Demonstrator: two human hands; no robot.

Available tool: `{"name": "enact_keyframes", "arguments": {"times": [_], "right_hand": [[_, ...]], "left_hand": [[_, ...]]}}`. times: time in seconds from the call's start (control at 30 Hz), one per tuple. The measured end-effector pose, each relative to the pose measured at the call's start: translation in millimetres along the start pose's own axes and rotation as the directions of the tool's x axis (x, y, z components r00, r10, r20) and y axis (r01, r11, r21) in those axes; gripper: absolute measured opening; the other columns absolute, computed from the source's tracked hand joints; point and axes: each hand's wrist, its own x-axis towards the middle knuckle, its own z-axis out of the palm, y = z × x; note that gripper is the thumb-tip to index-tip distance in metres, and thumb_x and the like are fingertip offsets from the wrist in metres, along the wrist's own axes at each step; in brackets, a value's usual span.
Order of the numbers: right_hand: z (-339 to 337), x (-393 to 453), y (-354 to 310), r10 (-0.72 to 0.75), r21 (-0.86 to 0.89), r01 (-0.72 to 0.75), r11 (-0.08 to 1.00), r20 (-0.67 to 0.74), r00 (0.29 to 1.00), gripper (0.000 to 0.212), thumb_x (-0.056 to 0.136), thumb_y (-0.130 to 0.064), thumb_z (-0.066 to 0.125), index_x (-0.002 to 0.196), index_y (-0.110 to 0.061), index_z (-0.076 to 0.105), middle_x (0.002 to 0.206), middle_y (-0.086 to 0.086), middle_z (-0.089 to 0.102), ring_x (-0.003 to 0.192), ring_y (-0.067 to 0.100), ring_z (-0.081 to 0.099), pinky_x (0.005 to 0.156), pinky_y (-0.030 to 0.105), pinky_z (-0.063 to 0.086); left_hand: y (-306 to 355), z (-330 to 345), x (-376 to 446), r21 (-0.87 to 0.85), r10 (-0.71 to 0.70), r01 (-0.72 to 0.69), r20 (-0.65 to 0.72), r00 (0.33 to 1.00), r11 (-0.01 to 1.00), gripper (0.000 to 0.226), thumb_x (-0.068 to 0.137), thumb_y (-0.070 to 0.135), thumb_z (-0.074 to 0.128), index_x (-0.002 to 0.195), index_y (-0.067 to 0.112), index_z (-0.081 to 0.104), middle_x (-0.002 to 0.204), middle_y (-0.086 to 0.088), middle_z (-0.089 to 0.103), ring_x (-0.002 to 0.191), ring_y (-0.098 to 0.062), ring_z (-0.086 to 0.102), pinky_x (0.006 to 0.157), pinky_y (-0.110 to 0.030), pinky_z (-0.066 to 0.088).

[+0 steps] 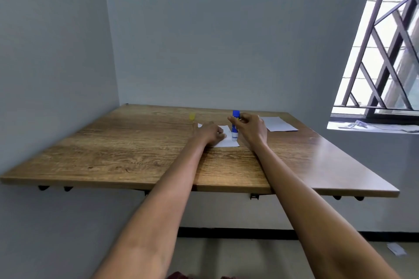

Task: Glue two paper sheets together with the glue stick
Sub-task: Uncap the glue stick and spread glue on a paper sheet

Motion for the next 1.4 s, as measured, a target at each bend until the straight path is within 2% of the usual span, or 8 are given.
{"name": "enact_keyframes", "arguments": {"times": [0.37,0.53,0.7,0.8,0.9,1.0,1.23,1.4], "right_hand": [[-11,-4,-4,0.066,0.167,-0.05,0.985,-0.091,0.994,0.045,0.079,-0.051,0.067,0.05,-0.025,0.047,0.056,-0.009,0.05,0.053,0.004,0.043,0.052,0.024,0.03],[-11,6,0,0.177,0.291,-0.139,0.946,-0.107,0.978,0.025,0.081,-0.041,0.065,0.072,-0.017,0.06,0.064,-0.006,0.059,0.06,0.007,0.05,0.057,0.027,0.035],[1,25,9,0.296,0.498,-0.287,0.818,0.064,0.953,0.026,0.077,-0.029,0.064,0.097,-0.012,0.062,0.088,-0.001,0.073,0.09,0.018,0.061,0.078,0.033,0.046],[15,39,16,0.249,0.492,-0.314,0.812,0.195,0.949,0.038,0.08,-0.029,0.066,0.108,-0.005,0.062,0.09,-0.003,0.067,0.079,0.009,0.055,0.065,0.021,0.039],[32,57,16,0.143,0.488,-0.289,0.823,0.314,0.939,0.038,0.089,-0.029,0.061,0.123,-0.014,0.058,0.101,-0.003,0.064,0.076,0.0,0.053,0.062,0.015,0.039],[50,74,14,0.085,0.478,-0.26,0.839,0.357,0.93,0.034,0.094,-0.024,0.057,0.126,-0.015,0.057,0.104,-0.001,0.067,0.087,0.006,0.06,0.07,0.015,0.048],[78,107,26,-0.012,0.336,-0.11,0.936,0.341,0.94,0.03,0.09,-0.017,0.063,0.117,-0.004,0.059,0.112,0.012,0.068,0.103,0.024,0.064,0.087,0.031,0.049],[84,113,33,-0.003,0.197,-0.082,0.977,0.395,0.918,0.031,0.089,-0.025,0.065,0.114,-0.007,0.058,0.109,0.01,0.068,0.1,0.024,0.063,0.077,0.03,0.043]], "left_hand": [[4,-7,-5,-0.007,0.018,-0.018,0.0,1.0,1.0,0.041,0.097,0.045,0.036,0.128,0.027,0.056,0.148,-0.006,0.038,0.139,-0.025,0.03,0.114,-0.059,0.004],[6,-22,5,-0.012,0.027,-0.027,-0.017,0.999,1.0,0.035,0.096,0.038,0.041,0.114,0.019,0.065,0.126,-0.003,0.062,0.123,-0.024,0.049,0.11,-0.056,0.012],[4,-29,18,-0.114,0.048,-0.065,-0.142,0.989,0.991,0.021,0.089,0.027,0.054,0.101,0.022,0.07,0.113,0.003,0.068,0.113,-0.02,0.056,0.106,-0.046,0.023],[5,-32,31,-0.483,0.002,-0.118,-0.234,0.972,0.868,0.024,0.091,0.017,0.05,0.106,0.009,0.068,0.11,-0.006,0.066,0.105,-0.022,0.058,0.095,-0.035,0.042],[7,-37,46,-0.789,-0.061,-0.136,-0.214,0.975,0.6,0.018,0.095,0.014,0.041,0.096,0.01,0.058,0.09,-0.01,0.056,0.089,-0.021,0.051,0.073,-0.031,0.038],[8,-36,59,-0.897,-0.053,-0.115,-0.152,0.987,0.426,0.029,0.098,0.016,0.036,0.113,0.005,0.059,0.105,-0.009,0.062,0.097,-0.024,0.058,0.081,-0.032,0.045],[-3,-24,91,-0.932,-0.077,-0.124,-0.159,0.984,0.342,0.031,0.102,0.026,0.029,0.111,0.014,0.056,0.113,-0.007,0.057,0.102,-0.019,0.054,0.091,-0.034,0.042],[-7,-19,95,-0.916,-0.093,-0.065,-0.11,0.99,0.397,0.048,0.103,0.034,0.022,0.126,0.006,0.053,0.129,-0.012,0.055,0.114,-0.022,0.053,0.088,-0.029,0.036]]}}
